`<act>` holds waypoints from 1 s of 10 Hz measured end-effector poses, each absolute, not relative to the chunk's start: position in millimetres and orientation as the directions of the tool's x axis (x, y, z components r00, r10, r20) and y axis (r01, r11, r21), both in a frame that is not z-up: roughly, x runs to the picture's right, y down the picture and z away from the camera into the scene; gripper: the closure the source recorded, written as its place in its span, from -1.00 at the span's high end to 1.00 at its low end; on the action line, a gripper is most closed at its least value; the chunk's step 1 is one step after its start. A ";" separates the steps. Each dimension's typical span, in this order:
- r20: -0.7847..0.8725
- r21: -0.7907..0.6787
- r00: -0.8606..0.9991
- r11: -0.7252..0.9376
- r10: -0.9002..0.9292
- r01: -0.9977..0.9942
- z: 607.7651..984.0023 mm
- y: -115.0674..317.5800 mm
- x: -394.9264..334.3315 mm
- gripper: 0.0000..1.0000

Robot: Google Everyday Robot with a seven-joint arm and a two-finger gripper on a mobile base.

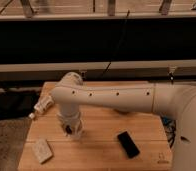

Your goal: Place the pepper in the ceramic cup

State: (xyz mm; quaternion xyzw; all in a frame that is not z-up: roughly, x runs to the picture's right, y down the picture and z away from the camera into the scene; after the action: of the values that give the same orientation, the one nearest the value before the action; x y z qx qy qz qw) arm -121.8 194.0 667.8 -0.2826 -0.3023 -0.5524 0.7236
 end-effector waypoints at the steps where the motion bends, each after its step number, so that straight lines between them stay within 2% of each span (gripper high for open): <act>1: 0.750 -0.079 0.210 0.230 -0.627 0.970 668.7 194.5 -120.1 0.60; 10: 0.735 -0.092 0.237 0.253 -0.635 0.963 676.1 161.9 -108.1 0.60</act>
State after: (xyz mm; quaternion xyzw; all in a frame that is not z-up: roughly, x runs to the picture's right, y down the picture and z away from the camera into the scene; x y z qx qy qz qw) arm -108.1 161.9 676.1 -0.2792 -0.2934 -0.5435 0.7353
